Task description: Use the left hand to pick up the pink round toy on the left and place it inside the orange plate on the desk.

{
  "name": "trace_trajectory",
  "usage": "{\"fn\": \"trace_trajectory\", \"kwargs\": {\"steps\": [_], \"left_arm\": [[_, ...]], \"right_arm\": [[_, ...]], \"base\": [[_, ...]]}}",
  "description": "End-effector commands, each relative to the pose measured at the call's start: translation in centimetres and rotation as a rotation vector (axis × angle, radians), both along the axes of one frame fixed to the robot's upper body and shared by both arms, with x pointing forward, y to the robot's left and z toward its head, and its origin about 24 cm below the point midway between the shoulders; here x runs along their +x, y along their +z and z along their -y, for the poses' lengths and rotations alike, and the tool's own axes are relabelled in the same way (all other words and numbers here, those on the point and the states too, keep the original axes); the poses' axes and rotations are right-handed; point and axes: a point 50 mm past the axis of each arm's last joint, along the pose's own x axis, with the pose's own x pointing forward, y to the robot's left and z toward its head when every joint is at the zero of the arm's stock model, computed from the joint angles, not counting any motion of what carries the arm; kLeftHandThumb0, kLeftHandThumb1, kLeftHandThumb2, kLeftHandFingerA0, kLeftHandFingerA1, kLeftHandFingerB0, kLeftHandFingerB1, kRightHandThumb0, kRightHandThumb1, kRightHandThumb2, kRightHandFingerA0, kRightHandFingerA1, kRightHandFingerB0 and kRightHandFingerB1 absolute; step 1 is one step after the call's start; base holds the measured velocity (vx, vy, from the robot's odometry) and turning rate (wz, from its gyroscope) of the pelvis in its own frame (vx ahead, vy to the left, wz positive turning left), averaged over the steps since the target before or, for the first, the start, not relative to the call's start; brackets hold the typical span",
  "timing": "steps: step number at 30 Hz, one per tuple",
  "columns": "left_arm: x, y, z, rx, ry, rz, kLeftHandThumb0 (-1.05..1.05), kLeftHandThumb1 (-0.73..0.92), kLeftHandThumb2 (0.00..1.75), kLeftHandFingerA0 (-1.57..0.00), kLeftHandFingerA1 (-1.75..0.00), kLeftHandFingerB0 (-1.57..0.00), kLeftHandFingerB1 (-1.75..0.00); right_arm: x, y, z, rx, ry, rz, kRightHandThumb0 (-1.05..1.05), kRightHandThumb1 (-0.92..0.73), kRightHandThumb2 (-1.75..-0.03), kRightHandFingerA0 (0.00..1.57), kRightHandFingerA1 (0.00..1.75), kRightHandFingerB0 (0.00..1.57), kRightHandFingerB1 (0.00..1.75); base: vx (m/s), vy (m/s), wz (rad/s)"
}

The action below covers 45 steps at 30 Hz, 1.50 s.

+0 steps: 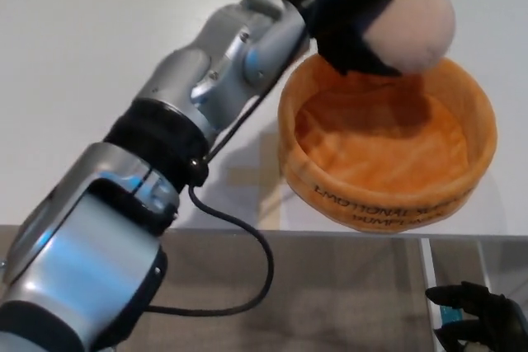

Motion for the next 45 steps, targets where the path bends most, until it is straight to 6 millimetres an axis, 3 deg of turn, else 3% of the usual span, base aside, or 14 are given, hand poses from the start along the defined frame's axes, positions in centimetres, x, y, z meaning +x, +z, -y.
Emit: {"fn": "trace_trajectory", "kwargs": {"steps": [1, 7, 8, 10, 11, 15, 16, 17, 18, 20, 41, 42, 43, 45], "left_arm": [[0.2, -2.5, 0.1, 0.025, 0.037, -0.032, -0.25, 0.74, 0.63, -0.80, -1.66, -0.71, -1.28], [0.4, -4.5, -0.3, 0.057, 0.060, -0.072, -0.26, 0.74, 0.62, -0.79, -1.69, -0.70, -1.28], [0.4, -4.8, -0.2, 0.069, 0.063, -0.081, -0.27, 0.74, 0.62, -0.77, -1.68, -0.73, -1.12], [0.4, -5.0, -0.2, 0.076, 0.065, -0.087, -0.27, 0.74, 0.62, -0.77, -1.68, -0.73, -1.12], [0.4, -5.5, -0.1, 0.099, 0.066, -0.106, -0.26, 0.70, 0.63, -0.80, -1.62, -0.85, -0.75], [0.2, -6.6, 0.3, 0.146, 0.051, -0.162, -0.23, 0.71, 0.65, -0.81, -1.48, -0.89, -0.64], [0.0, -7.1, 0.5, 0.204, 0.034, -0.223, -0.73, 0.50, 0.81, -0.27, -0.44, -0.09, -0.37], [-0.1, -7.4, 0.7, 0.245, 0.021, -0.266, -0.73, 0.50, 0.81, -0.27, -0.44, -0.09, -0.37], [-0.2, -7.7, 0.9, 0.294, 0.012, -0.306, -0.88, 0.56, 0.62, 0.00, -0.22, 0.00, -0.25], [-0.4, -8.0, 1.2, 0.347, 0.004, -0.339, -1.02, 0.58, 0.67, 0.00, 0.00, 0.00, -0.13], [-0.4, -5.2, 0.8, 0.339, -0.005, -0.356, -1.05, 0.61, 0.60, 0.00, 0.00, 0.00, -0.01], [-0.4, -4.7, 0.7, 0.323, -0.013, -0.349, -1.05, 0.46, 0.82, 0.00, 0.00, 0.00, -0.02], [-0.4, -4.6, 0.6, 0.315, -0.016, -0.345, -1.05, 0.46, 0.82, 0.00, 0.00, 0.00, -0.02], [-0.5, -3.4, 0.3, 0.278, -0.029, -0.321, -1.04, 0.53, 0.66, 0.00, 0.00, 0.00, -0.02]], "right_arm": [[-0.2, -0.1, -0.1, 0.005, 0.012, -0.005, -0.11, -0.64, -0.58, 0.60, 0.55, 0.65, 0.50], [0.2, 0.1, -0.1, 0.012, 0.013, 0.001, -0.11, -0.64, -0.58, 0.62, 0.57, 0.64, 0.50], [0.2, 0.1, -0.1, 0.012, 0.013, 0.002, -0.10, -0.64, -0.58, 0.62, 0.56, 0.64, 0.50], [0.2, 0.1, -0.1, 0.012, 0.013, 0.001, -0.10, -0.64, -0.58, 0.62, 0.56, 0.64, 0.50], [0.3, 0.2, -0.1, 0.009, 0.013, 0.001, -0.10, -0.64, -0.58, 0.63, 0.56, 0.64, 0.49], [0.5, 0.3, -0.1, 0.007, 0.017, -0.001, -0.12, -0.65, -0.59, 0.62, 0.56, 0.63, 0.49], [0.5, 0.3, -0.1, 0.006, 0.020, 0.000, -0.11, -0.65, -0.59, 0.61, 0.55, 0.63, 0.49], [0.5, 0.3, -0.1, 0.005, 0.022, 0.001, -0.11, -0.65, -0.59, 0.61, 0.55, 0.63, 0.49], [0.5, 0.3, -0.1, 0.004, 0.021, 0.002, -0.10, -0.64, -0.58, 0.62, 0.55, 0.64, 0.49], [0.6, 0.4, -0.1, 0.004, 0.020, 0.006, -0.10, -0.64, -0.58, 0.61, 0.55, 0.64, 0.49], [0.6, 0.4, 0.0, 0.005, 0.017, 0.003, -0.11, -0.64, -0.58, 0.62, 0.55, 0.64, 0.49], [0.6, 0.4, -0.1, 0.005, 0.018, 0.003, -0.12, -0.64, -0.58, 0.60, 0.54, 0.64, 0.49], [0.6, 0.4, -0.1, 0.004, 0.020, 0.002, -0.12, -0.64, -0.58, 0.60, 0.54, 0.64, 0.49], [0.7, 0.4, -0.1, 0.000, 0.020, 0.009, -0.11, -0.64, -0.58, 0.61, 0.55, 0.64, 0.49]], "base": [[0.00, 0.000, 0.00], [0.00, 0.000, 0.00], [0.00, 0.000, 0.00], [0.00, 0.000, 0.00], [0.00, 0.000, 0.00], [0.00, 0.000, 0.00], [0.00, 0.000, 0.00], [0.00, 0.000, 0.00], [0.00, 0.000, 0.00], [0.00, 0.000, 0.00], [0.00, 0.000, 0.00], [0.00, 0.000, 0.00], [0.00, 0.000, 0.00], [0.00, 0.000, 0.00]]}}
